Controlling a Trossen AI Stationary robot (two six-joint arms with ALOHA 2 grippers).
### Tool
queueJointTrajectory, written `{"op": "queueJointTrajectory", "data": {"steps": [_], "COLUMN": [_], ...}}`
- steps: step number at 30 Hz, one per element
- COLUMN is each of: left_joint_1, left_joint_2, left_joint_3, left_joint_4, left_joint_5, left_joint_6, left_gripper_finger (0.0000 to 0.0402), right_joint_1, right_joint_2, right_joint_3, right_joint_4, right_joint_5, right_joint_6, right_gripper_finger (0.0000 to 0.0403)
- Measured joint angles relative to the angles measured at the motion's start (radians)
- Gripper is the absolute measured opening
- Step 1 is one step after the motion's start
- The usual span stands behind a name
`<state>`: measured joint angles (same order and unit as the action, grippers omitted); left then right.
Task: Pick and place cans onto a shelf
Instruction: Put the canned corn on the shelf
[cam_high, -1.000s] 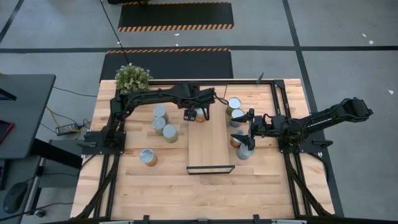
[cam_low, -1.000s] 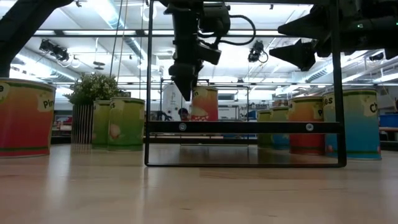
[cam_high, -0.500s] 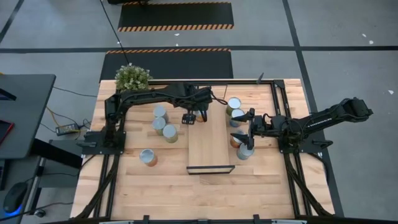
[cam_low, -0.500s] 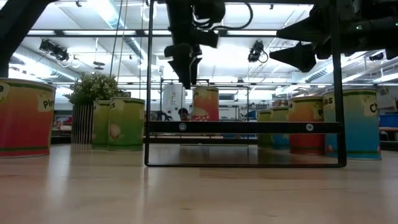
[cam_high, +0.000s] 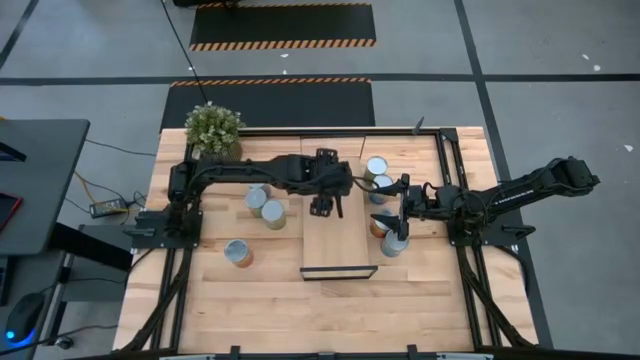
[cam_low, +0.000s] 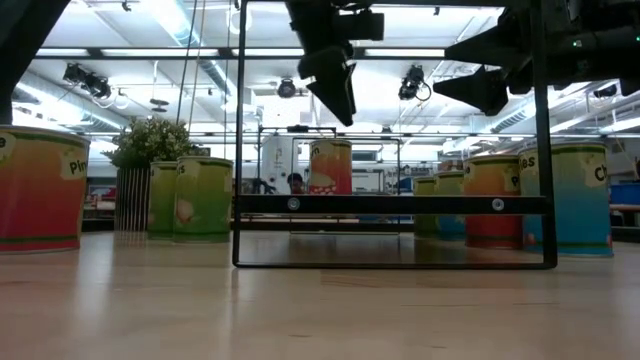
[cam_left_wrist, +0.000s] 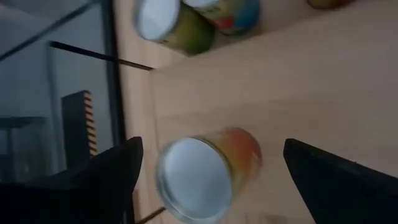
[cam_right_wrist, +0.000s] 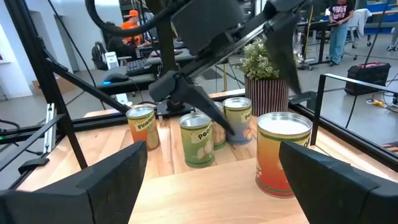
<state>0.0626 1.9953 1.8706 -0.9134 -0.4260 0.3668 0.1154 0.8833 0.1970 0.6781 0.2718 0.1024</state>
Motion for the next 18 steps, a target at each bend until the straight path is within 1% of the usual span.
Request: {"op": "queueJointTrajectory", "data": {"steps": [4,7,9,11,15,18], "left_joint_1": [0.015,0.02,0.02,0.017,0.016,0.017], "left_joint_2": [0.0,-0.001,0.003,0.002,0.002,0.0], "left_joint_3": [-0.004,-0.058,-0.093,-0.123,-0.154,-0.183], "left_joint_4": [0.007,0.036,0.038,0.077,0.102,0.142], "left_joint_5": [0.001,0.0,-0.033,-0.067,-0.073,-0.113], "left_joint_6": [-0.026,-0.042,-0.027,0.006,0.015,0.016], "left_gripper_finger": [0.0396,0.0396,0.0396,0.0396,0.0396,0.0396], "right_joint_1": [0.0,0.0,0.0,0.0,0.0,0.0], "right_joint_2": [0.0,0.0,0.0,0.0,0.0,0.0], "right_joint_3": [0.0,0.0,0.0,0.0,0.0,0.0], "right_joint_4": [0.0,0.001,0.002,0.003,0.009,0.009], "right_joint_5": [0.0,0.0,0.0,0.0,0.0,0.0], "right_joint_6": [0.0,0.0,0.0,0.0,0.0,0.0], "right_gripper_finger": [0.0373,0.0373,0.0373,0.0373,0.0373,0.0373]}}
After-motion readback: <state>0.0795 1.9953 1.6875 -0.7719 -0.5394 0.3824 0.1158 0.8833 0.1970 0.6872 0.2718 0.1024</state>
